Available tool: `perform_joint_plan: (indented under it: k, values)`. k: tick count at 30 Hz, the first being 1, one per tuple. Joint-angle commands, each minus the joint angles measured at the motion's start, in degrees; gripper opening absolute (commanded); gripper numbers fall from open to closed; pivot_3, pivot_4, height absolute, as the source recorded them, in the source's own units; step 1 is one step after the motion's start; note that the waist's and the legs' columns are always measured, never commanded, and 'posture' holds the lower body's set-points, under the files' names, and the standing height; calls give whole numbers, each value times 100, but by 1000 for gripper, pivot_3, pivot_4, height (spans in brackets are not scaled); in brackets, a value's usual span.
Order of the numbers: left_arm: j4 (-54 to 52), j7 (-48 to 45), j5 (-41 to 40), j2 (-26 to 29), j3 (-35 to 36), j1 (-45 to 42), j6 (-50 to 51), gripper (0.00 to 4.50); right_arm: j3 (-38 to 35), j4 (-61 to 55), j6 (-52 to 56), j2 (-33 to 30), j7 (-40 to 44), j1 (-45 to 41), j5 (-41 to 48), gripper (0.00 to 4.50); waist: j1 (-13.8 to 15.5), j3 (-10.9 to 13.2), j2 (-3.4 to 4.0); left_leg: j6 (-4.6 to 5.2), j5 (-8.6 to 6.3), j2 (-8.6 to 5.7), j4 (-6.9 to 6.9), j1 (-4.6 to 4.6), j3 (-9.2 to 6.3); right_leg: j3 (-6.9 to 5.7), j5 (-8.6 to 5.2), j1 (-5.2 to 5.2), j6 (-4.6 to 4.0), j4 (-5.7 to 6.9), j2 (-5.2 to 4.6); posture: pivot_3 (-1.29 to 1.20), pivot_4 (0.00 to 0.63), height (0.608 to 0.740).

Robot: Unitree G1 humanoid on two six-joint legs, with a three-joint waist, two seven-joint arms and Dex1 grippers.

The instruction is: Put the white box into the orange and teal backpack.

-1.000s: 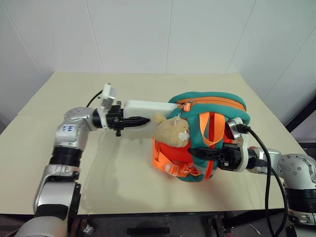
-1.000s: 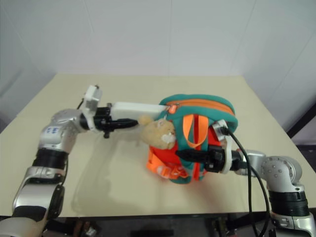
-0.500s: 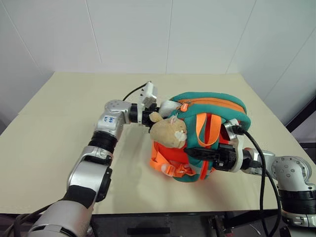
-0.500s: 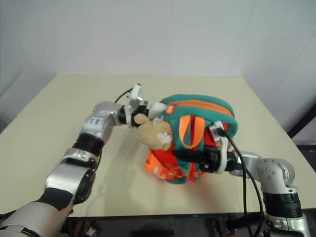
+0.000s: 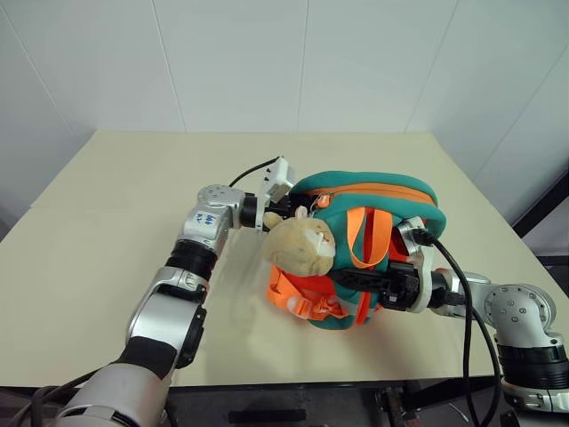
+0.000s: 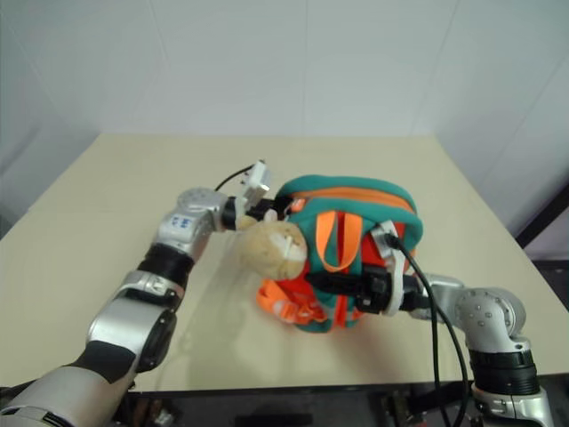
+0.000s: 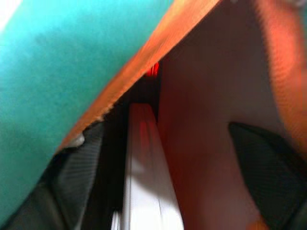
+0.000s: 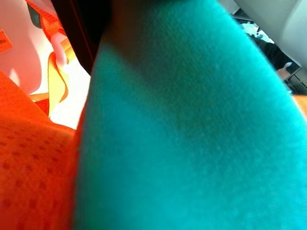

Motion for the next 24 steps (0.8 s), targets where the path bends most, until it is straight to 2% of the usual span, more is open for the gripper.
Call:
perform_joint_plan:
  k: [1,9,13,17,24]
  values:
    - [-646,-250,-295,455,275,89,200,4464,6,-38,-43,14,47,-40,3,74,4,0,0,0,0,0,0,0,0,0,0,0,0,1,0,0,150,740]
    - [-1708,-828,-829,2006,494,515,1943,4464,104,61,-73,20,163,-114,-168,74,13,0,2,-1,0,2,4,2,-1,-2,-1,0,-1,7,-1,0,150,740]
    - [-2258,-750,-1398,2485,681,681,3034,4464,78,217,-61,-66,284,-242,-231,74,13,1,1,-1,1,2,10,2,-1,-2,-1,1,-1,12,-1,0,150,740]
    - [-2913,-464,-1985,2481,876,929,3728,4464,148,419,-122,-79,429,-379,-393,74,16,1,2,-1,1,2,16,2,-1,-3,-2,2,-2,17,-1,0,150,740]
    - [-4105,447,-2260,1788,811,1578,3729,4464,318,635,-212,45,629,-572,-637,74,15,1,2,-2,1,3,28,4,-1,-3,-1,5,-1,23,-2,0,150,740]
